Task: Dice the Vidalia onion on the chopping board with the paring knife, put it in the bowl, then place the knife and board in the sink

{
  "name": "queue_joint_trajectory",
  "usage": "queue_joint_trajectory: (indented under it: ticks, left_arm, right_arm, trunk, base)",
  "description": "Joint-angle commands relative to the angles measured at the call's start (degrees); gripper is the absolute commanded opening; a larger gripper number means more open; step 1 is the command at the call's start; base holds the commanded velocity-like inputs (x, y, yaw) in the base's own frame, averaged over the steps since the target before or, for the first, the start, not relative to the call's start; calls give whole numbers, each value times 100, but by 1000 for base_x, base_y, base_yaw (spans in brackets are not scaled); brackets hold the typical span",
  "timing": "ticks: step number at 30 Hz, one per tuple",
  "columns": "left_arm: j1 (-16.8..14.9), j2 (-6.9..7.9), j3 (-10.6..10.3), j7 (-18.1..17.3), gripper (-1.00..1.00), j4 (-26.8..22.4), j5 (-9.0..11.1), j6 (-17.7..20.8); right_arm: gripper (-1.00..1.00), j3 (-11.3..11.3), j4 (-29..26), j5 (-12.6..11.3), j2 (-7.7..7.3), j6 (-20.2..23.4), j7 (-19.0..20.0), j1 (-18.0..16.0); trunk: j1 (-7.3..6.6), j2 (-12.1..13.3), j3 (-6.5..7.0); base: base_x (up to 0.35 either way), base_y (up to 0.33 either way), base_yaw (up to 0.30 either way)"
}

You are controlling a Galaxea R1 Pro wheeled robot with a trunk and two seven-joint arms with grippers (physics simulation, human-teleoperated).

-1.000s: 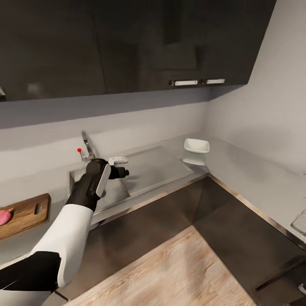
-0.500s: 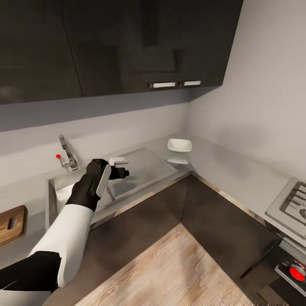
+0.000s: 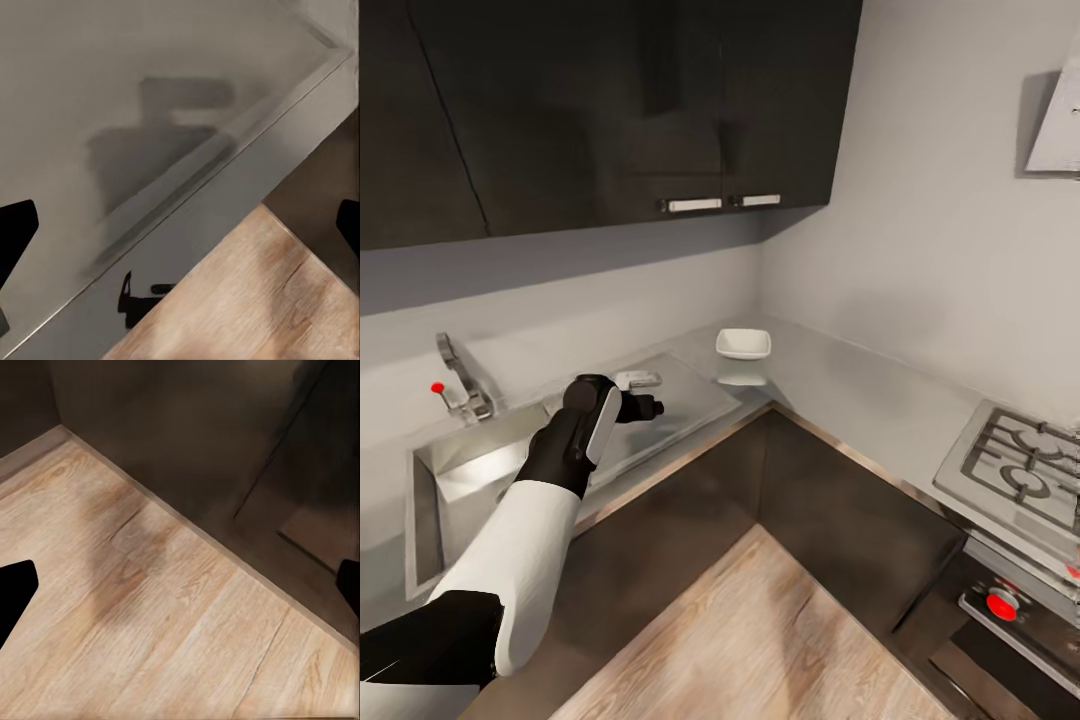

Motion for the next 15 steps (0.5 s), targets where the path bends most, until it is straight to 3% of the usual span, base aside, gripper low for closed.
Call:
queue_joint_trajectory:
  ticks: [1, 6, 10, 15]
  left_arm:
    - [-4, 2, -7, 56, 100, -2, 58, 22]
    - [-8, 2, -7, 56, 100, 13, 58, 22]
    - [-5, 2, -7, 56, 100, 20, 58, 22]
    - [-4, 2, -7, 56, 100, 45, 58, 22]
  right_arm:
    - [100, -43, 6, 61, -1, -15, -22, -6]
    - [100, -43, 6, 61, -3, -14, -22, -6]
    - [100, -43, 6, 61, 13, -22, -24, -6]
    - [100, -43, 6, 69, 16, -22, -29, -6]
  trunk:
    - [5, -11, -8]
    - [5, -11, 11]
    - [5, -11, 14]
    - [5, -11, 14]
  base:
    - [162, 72, -254]
    - [247, 128, -236]
    - [288, 100, -45]
    - [257, -96, -6]
